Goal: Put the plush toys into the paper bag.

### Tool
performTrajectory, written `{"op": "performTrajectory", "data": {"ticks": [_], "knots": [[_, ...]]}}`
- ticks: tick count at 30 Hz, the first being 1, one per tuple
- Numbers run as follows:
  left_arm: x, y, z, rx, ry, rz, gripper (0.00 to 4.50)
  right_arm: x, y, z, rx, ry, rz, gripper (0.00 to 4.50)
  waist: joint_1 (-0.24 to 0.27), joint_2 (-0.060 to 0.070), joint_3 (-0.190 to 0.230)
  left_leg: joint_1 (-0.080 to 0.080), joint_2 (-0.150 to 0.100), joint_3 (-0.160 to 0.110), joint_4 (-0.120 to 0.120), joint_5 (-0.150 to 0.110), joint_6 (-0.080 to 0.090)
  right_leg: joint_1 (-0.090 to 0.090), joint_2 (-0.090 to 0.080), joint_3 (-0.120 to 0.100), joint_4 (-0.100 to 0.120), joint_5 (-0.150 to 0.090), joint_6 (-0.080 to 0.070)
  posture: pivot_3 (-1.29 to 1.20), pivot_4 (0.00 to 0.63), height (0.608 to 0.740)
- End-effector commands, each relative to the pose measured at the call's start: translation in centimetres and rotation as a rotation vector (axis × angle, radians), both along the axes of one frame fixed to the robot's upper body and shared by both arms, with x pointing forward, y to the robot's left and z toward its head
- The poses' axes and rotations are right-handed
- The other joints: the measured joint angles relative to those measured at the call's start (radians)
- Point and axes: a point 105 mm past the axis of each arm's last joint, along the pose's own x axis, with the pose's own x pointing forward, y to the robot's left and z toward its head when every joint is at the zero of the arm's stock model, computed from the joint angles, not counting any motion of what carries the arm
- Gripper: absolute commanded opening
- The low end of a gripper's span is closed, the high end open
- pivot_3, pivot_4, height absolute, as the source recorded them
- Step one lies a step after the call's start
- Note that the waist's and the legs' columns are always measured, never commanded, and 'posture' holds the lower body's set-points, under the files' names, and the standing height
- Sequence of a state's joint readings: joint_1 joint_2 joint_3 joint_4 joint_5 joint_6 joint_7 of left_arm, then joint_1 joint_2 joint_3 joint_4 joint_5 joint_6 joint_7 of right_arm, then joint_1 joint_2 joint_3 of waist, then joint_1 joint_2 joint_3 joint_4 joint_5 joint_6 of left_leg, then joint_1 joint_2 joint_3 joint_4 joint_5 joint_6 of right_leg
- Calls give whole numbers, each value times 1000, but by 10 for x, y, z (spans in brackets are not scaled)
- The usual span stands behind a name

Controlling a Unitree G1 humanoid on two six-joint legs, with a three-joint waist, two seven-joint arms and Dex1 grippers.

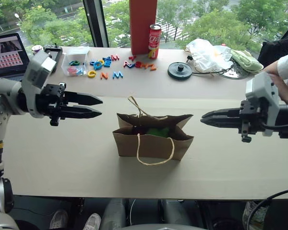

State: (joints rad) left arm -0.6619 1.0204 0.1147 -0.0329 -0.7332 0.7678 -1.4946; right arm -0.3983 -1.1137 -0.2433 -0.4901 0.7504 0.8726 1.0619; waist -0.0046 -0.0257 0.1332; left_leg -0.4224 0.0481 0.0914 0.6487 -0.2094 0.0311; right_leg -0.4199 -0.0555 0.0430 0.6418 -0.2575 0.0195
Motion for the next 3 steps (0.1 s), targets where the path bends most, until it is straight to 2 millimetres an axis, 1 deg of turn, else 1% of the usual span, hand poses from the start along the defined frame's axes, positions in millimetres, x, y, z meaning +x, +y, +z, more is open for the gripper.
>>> {"op": "performTrajectory", "data": {"ticks": [1,3], "knots": [[-3,-2,11,-16,-56,-9,2117,0,0,7,-7,-35,-2,564,1,0,0,0,0,0,0,0,0,0,0,0,0,0,0,0,150,739],[-2,-3,12,-22,-62,-8,2117,1,1,6,-8,-33,-3,564,1,0,0,0,0,0,0,0,0,0,0,0,0,0,0,0,150,739]]}}
